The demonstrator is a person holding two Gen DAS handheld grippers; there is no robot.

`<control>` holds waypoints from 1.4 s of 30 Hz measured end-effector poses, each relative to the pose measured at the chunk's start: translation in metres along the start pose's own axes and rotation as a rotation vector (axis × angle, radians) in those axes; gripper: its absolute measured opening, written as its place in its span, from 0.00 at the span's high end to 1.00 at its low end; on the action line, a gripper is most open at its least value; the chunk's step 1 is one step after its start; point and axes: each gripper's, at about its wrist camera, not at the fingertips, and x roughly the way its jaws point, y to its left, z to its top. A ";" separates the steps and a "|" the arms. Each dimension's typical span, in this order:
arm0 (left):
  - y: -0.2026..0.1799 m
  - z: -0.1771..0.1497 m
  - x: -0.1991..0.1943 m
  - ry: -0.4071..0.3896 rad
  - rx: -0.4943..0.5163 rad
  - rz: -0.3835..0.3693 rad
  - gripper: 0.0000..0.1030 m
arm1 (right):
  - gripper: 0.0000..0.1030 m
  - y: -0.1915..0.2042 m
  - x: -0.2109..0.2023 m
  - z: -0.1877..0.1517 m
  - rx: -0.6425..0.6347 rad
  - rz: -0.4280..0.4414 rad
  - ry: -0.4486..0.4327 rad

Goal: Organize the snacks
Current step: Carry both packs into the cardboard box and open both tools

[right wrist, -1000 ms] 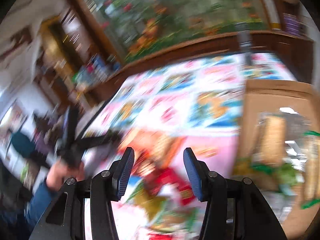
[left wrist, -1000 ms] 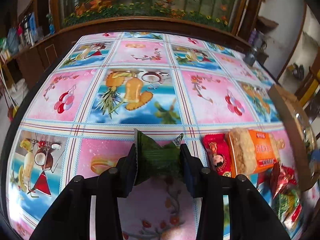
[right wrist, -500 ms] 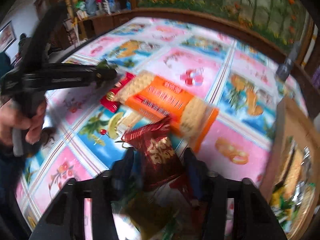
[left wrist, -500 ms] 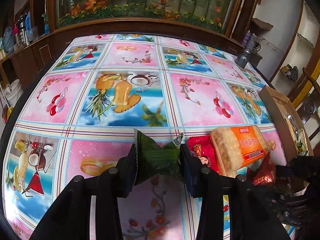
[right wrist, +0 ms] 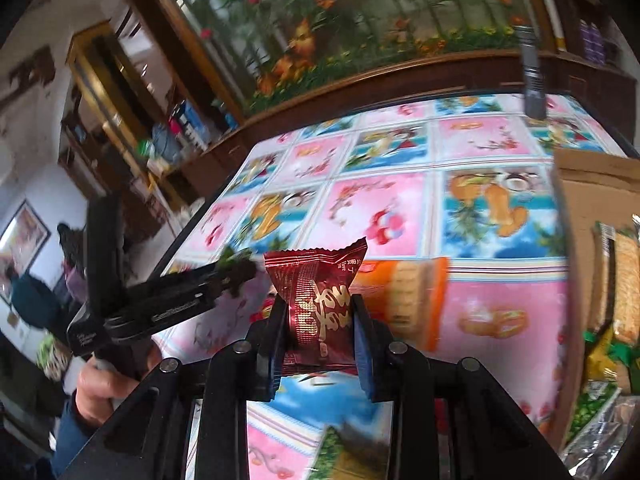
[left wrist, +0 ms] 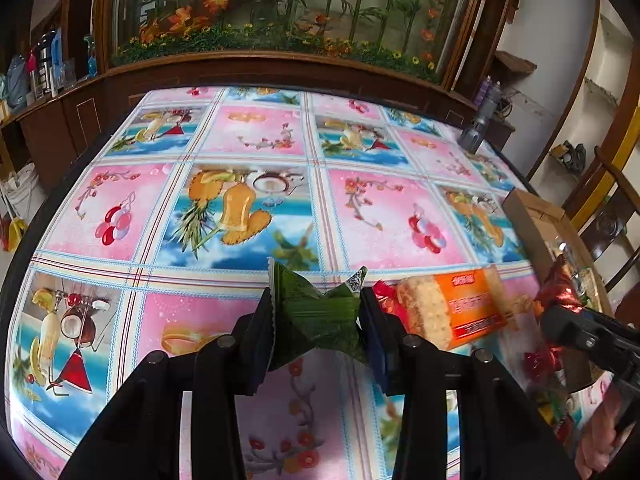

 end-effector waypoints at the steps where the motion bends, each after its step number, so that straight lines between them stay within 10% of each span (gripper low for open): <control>1: -0.003 0.000 -0.003 -0.017 0.007 -0.008 0.62 | 0.69 -0.002 -0.001 0.000 0.006 -0.007 -0.007; 15: -0.065 -0.011 -0.027 -0.193 0.183 0.013 0.61 | 0.69 -0.014 -0.026 0.011 0.034 -0.111 -0.125; 42: -0.094 -0.026 -0.024 -0.222 0.329 0.093 0.61 | 0.69 -0.096 -0.082 0.030 0.290 -0.213 -0.251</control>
